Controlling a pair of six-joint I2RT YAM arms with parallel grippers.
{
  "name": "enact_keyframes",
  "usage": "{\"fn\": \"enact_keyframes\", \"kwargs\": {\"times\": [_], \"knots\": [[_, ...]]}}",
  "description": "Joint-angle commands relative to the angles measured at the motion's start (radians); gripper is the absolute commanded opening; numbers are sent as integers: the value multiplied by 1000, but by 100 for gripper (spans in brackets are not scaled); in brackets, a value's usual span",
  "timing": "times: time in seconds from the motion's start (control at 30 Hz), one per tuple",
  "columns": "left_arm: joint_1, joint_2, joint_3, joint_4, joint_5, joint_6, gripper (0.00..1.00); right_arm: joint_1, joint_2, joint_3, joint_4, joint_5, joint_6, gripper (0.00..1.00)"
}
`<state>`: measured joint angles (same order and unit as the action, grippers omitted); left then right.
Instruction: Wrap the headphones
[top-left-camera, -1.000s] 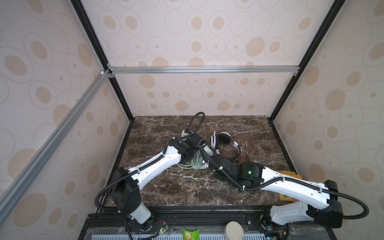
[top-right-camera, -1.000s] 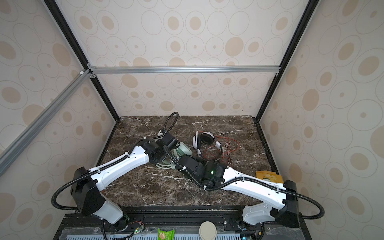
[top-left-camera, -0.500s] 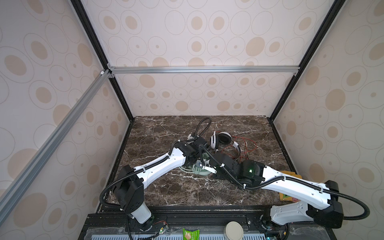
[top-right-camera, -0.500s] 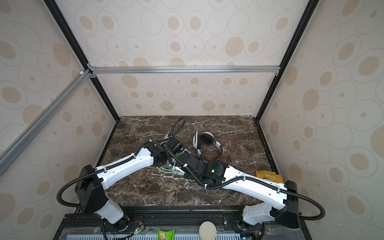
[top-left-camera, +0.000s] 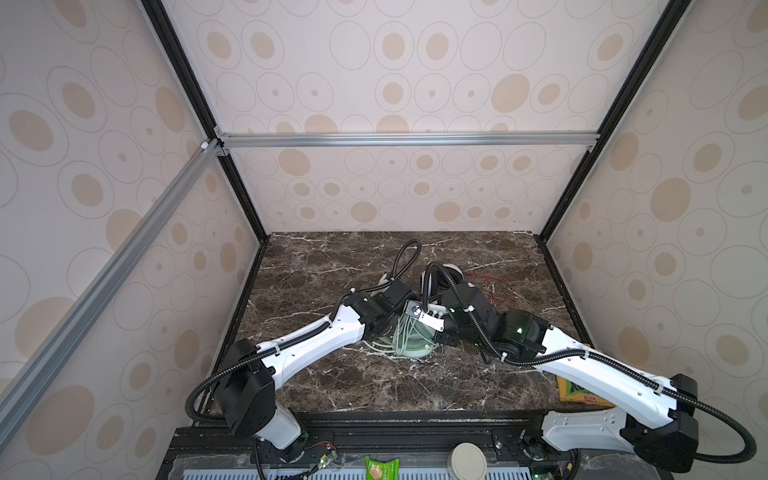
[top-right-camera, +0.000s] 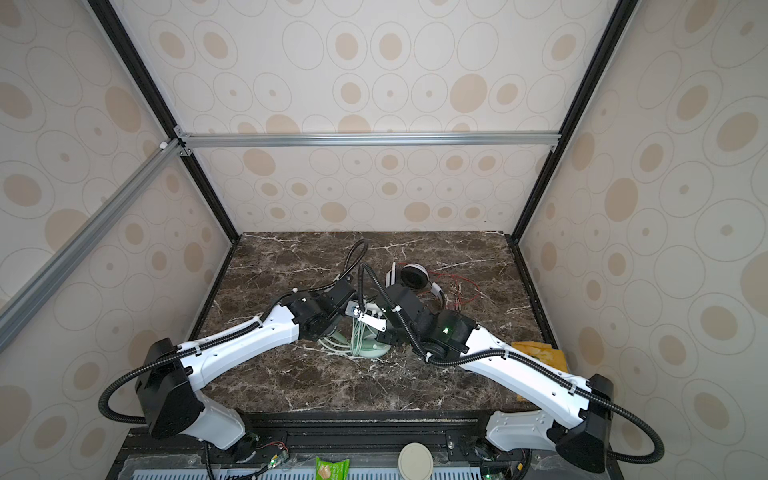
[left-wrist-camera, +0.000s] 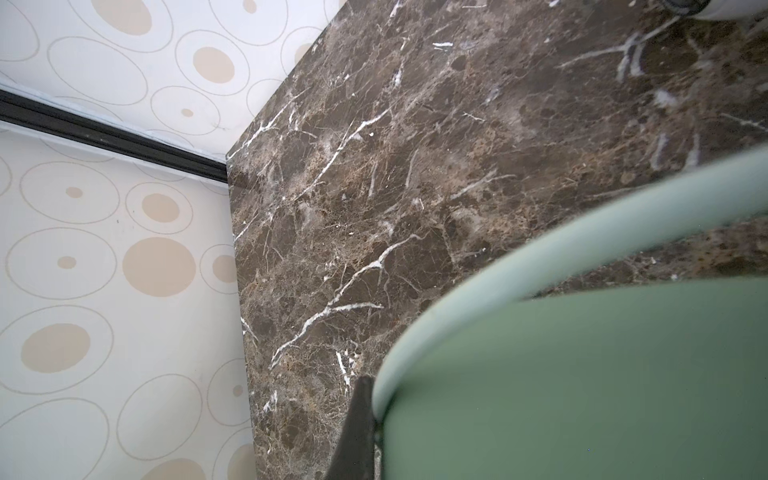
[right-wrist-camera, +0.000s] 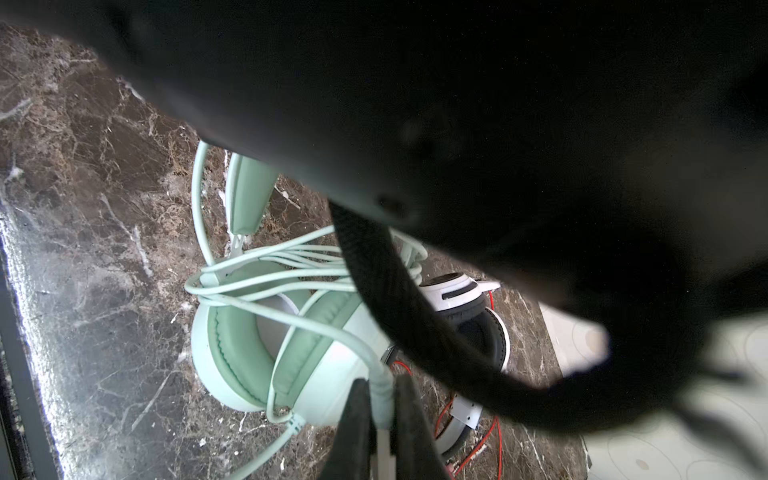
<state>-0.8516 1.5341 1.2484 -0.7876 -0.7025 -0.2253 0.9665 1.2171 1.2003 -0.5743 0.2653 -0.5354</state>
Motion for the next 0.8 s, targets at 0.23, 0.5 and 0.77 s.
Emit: {"fn": "enact_keyframes", "kwargs": {"times": [0.23,0.5,0.77], "knots": [[-13,-29,-20,-25,13,28,0,-218,-50,8,214,-232,168,0],[-29,-120,-46,46,185,91,0,-254,79,41,197,-243,107,2],[-31,-152,-49,60,264,115,0,-268,106,6,287,-275,66,3]]}}
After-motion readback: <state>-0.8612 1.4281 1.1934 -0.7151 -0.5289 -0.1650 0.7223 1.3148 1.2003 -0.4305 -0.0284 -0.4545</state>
